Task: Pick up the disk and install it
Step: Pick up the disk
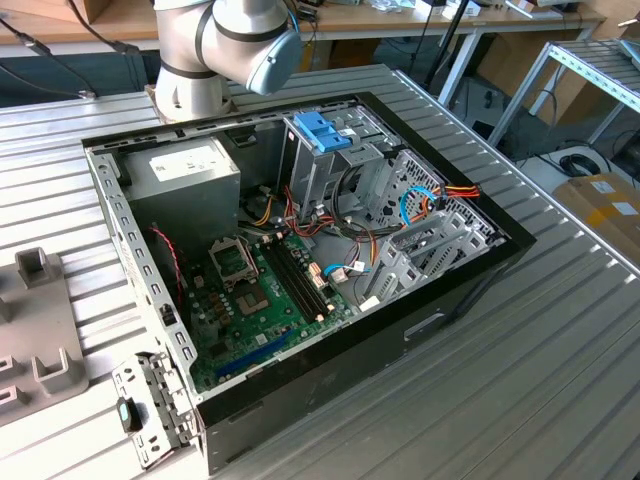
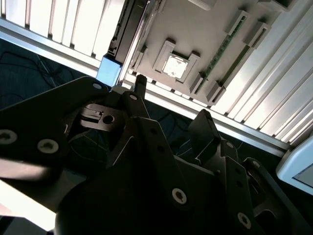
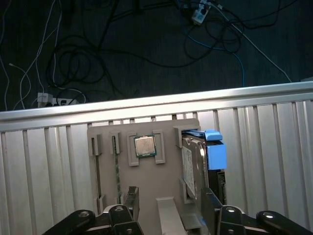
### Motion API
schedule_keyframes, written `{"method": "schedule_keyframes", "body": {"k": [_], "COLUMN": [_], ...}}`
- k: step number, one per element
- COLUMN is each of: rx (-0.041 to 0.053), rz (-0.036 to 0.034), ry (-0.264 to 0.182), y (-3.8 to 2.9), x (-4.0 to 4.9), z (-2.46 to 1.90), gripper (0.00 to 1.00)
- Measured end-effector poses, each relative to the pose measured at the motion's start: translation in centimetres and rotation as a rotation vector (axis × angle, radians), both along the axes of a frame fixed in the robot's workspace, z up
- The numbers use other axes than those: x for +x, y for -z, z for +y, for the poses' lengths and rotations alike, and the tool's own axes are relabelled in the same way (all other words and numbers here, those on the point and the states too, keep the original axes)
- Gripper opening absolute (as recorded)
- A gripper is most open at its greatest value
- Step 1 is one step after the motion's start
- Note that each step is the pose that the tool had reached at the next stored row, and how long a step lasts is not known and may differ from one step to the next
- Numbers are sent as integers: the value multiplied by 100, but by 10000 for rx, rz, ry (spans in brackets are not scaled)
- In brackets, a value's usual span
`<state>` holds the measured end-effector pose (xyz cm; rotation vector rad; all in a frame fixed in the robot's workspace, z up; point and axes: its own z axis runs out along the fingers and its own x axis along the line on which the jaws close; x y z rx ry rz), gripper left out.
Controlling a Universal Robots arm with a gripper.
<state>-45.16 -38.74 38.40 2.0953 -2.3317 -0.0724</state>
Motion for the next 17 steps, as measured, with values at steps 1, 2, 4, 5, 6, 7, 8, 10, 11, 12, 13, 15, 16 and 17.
{"method": "schedule_keyframes", "body": {"k": [1, 2, 4, 5, 6, 7, 8, 10, 11, 12, 13, 15, 16, 17], "rx": [0, 0, 0, 0, 0, 0, 0, 0, 0, 0, 0, 0, 0, 0], "rz": [0, 1, 0, 0, 0, 0, 0, 0, 0, 0, 0, 0, 0, 0], "ry": [0, 0, 0, 0, 0, 0, 0, 0, 0, 0, -1, -1, 0, 0], "y": [1, 10, 21, 22, 24, 26, 28, 33, 34, 35, 37, 39, 41, 42], "x": [0, 0, 0, 0, 0, 0, 0, 0, 0, 0, 0, 0, 0, 0], "z": [0, 0, 0, 0, 0, 0, 0, 0, 0, 0, 0, 0, 0, 0], "gripper": [62, 62, 62, 62, 62, 62, 62, 62, 62, 62, 62, 62, 62, 62]}}
